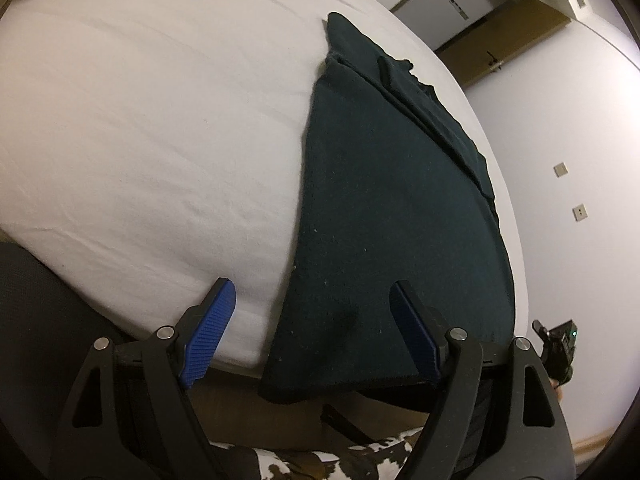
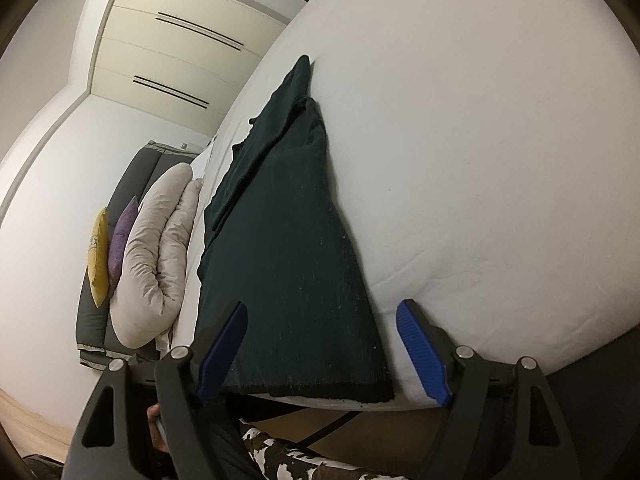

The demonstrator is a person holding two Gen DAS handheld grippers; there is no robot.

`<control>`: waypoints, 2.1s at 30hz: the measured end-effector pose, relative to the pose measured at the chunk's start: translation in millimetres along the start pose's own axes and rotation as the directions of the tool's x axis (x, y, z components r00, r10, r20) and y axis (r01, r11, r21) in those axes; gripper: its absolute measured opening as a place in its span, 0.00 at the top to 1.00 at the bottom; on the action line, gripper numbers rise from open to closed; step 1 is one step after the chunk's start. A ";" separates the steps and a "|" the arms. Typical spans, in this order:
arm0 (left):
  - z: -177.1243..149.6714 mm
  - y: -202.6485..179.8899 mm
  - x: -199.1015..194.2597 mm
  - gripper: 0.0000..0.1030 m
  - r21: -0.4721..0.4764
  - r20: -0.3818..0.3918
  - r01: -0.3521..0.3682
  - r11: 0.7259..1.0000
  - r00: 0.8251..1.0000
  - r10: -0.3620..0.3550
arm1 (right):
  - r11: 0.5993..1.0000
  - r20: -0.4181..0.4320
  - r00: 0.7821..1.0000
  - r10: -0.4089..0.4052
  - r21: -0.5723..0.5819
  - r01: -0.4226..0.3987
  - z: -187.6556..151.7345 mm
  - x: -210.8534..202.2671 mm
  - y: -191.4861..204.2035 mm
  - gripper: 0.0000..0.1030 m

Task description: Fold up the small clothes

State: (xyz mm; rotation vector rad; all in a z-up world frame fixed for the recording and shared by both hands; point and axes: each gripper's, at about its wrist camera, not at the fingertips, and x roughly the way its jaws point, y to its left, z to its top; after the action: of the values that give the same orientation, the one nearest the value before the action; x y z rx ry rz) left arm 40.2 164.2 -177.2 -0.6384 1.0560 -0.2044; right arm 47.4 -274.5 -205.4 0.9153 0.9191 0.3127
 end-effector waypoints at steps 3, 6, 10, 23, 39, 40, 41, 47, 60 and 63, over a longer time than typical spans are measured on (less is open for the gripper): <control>-3.3 0.5 -0.4 0.25 0.027 -0.033 0.004 1.000 0.999 -0.003 | 1.000 -0.019 1.000 -0.004 -0.002 0.004 -0.2 -1.8 -0.9 0.32; -7.3 -1.0 0.2 0.25 0.042 -0.048 0.000 0.999 0.999 0.002 | 1.000 -0.031 0.999 -0.008 0.005 0.009 -0.8 -3.9 -4.7 0.37; -14.7 -11.0 4.4 0.25 0.064 -0.083 0.008 0.998 0.997 -0.002 | 1.000 -0.043 0.999 -0.009 0.009 0.009 -1.1 -4.2 -5.6 0.38; -24.0 7.9 8.0 0.41 -0.043 -0.098 0.047 0.998 0.994 -0.051 | 0.999 -0.110 0.993 -0.040 -0.016 0.038 -12.4 -5.5 -3.5 0.38; -19.6 27.7 5.6 0.40 -0.094 -0.088 0.111 0.989 0.989 -0.119 | 1.000 -0.126 0.992 0.004 -0.001 -0.004 -14.9 -5.0 -8.3 0.38; -19.5 27.2 6.9 0.40 -0.089 -0.090 0.112 0.990 0.989 -0.120 | 1.000 -0.127 0.992 0.005 -0.002 -0.005 -14.4 -4.9 -7.7 0.38; -19.1 27.5 7.2 0.40 -0.088 -0.089 0.113 0.990 0.989 -0.121 | 1.000 -0.129 0.992 0.007 -0.003 -0.008 -14.5 -4.7 -7.6 0.38; -23.8 30.2 12.5 0.70 -0.112 -0.109 0.119 0.987 0.985 -0.131 | 1.000 -0.132 0.991 0.019 -0.003 -0.019 -14.4 -5.7 -8.6 0.38; -21.9 18.5 14.0 0.91 -0.102 -0.098 0.225 0.969 0.967 -0.234 | 1.000 -0.157 0.988 0.001 -0.015 -0.004 -11.1 -6.9 -8.1 0.43; -19.6 17.3 10.3 0.92 -0.104 -0.079 0.240 0.965 0.965 -0.249 | 1.000 -0.167 0.986 -0.015 -0.018 0.012 -11.0 -5.5 -9.0 0.54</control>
State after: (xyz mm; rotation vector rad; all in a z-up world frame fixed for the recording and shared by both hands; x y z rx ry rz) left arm 26.0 165.8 -201.4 -0.8521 1.0782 -0.4042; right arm 34.2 -277.1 -212.5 0.8762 1.0754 0.3896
